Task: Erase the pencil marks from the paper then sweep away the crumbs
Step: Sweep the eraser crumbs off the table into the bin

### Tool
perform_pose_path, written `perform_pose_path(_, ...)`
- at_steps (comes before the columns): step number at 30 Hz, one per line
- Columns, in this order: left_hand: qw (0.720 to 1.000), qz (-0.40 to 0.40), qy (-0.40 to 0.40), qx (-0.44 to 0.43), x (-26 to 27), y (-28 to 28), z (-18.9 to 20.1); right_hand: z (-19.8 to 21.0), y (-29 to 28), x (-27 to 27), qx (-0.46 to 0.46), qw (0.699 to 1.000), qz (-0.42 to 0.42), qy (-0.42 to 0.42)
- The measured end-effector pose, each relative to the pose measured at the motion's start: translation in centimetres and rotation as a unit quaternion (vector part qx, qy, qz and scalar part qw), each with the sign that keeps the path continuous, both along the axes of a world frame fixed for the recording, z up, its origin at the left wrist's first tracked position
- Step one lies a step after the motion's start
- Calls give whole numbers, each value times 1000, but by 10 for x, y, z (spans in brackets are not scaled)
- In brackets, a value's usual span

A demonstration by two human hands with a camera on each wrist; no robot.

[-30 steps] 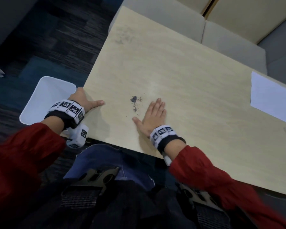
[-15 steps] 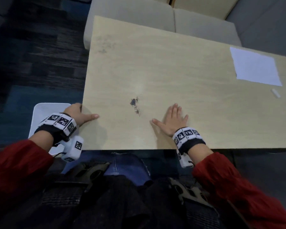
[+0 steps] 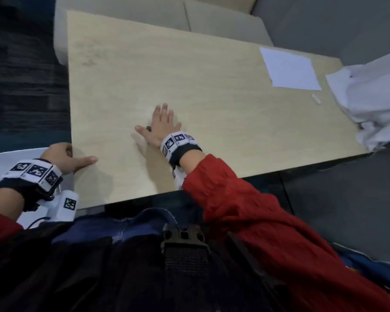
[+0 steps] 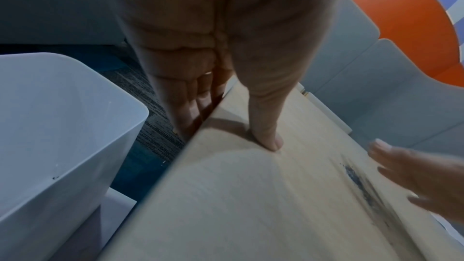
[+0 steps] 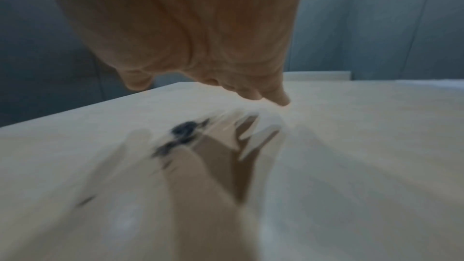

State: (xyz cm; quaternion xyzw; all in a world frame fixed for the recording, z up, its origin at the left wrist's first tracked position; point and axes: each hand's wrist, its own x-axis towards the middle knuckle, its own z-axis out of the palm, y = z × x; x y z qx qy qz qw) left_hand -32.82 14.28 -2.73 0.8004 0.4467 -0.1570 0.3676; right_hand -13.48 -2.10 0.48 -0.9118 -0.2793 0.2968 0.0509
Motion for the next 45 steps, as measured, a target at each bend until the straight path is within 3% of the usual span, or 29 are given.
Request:
perform_pose_path(5,1000,14,1,-13,1,0,6,-1,21,49,-4,999,27,-17)
perform_pose_path(8,999,30,-13,-29,-1,-1,5,-14,17,35,6,998,40,-43)
perform_pose_path(13,998,50,-33,-35,-3,-6,9,-4,-6,-10,49,985,157,-43)
perform_pose_path(18,996,66,-40,-37,-4,-8,7,16,-5,30,134,990,13,-40)
perform_pose_path(21,995,81,-45,-39,-4,-9,7,5,9,32,70,995,43,-49)
perform_pose_path(26,993,101,-52,-32,-7,-12,3,-20,3,-20,-15,987,138,-83)
perform_pose_path(29,992,104,-59,-28,-8,-14,5,-3,-20,-33,-7,979,188,-77)
perform_pose_path(34,993,102,-57,-28,-8,-16,8,29,-12,0,112,986,106,-57)
perform_pose_path(37,992,106,-58,-29,-7,-16,8,17,7,3,44,981,186,-39)
perform_pose_path(40,992,109,-58,-30,-7,-16,8,-6,10,-13,-40,968,238,-73)
perform_pose_path(45,991,107,-69,-29,-7,-16,7,2,-29,-33,-7,952,287,-103)
